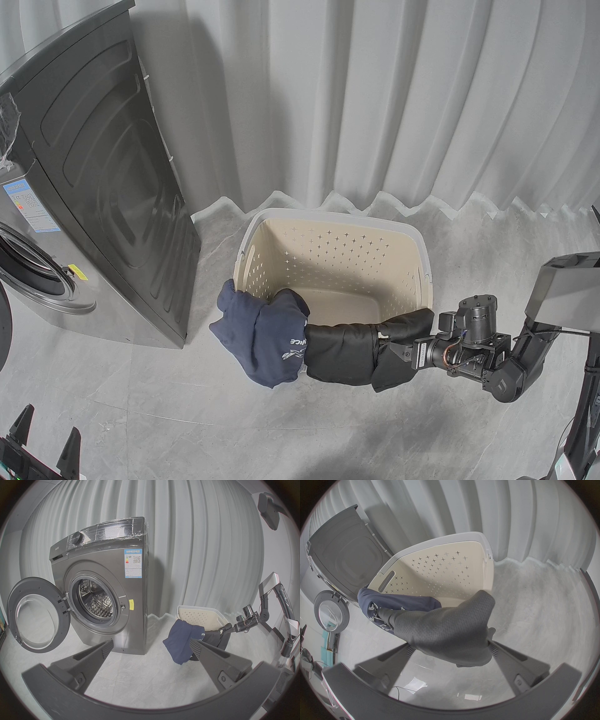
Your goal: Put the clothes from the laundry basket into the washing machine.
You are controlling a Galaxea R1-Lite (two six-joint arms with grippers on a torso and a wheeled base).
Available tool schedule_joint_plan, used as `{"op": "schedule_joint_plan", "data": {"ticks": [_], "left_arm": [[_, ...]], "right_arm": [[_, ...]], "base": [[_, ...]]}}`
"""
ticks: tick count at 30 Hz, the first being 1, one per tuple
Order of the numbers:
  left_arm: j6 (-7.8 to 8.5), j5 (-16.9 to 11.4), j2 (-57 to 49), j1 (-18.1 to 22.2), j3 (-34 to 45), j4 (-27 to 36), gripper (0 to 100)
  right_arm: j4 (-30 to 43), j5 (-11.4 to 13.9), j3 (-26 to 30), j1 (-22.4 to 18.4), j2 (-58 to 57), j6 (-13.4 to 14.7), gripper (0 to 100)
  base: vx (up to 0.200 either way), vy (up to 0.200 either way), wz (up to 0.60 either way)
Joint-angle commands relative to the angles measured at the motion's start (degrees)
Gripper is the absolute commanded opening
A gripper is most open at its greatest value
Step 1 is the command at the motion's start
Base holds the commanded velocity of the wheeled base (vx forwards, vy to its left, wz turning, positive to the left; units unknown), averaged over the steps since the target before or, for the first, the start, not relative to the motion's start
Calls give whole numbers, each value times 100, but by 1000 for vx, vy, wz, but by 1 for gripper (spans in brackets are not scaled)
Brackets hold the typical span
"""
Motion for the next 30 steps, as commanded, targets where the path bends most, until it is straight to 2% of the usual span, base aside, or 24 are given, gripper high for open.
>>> {"op": "schedule_joint_plan", "data": {"ticks": [1,10,18,24,25,30], "left_arm": [[-2,3,-68,0,84,0,100],[-11,3,-68,0,84,0,100],[-2,3,-68,0,84,0,100],[-11,3,-68,0,84,0,100],[-11,3,-68,0,84,0,100],[-11,3,-68,0,84,0,100]], "right_arm": [[-11,0,-70,0,41,8,0],[-283,18,62,52,-21,70,0],[-283,18,703,290,-759,70,0],[-292,18,783,378,-794,70,0],[-292,18,765,378,-785,70,100],[-292,0,677,351,-574,61,100]], "base": [[0,0,0],[0,0,0],[0,0,0],[0,0,0],[0,0,0],[0,0,0]]}}
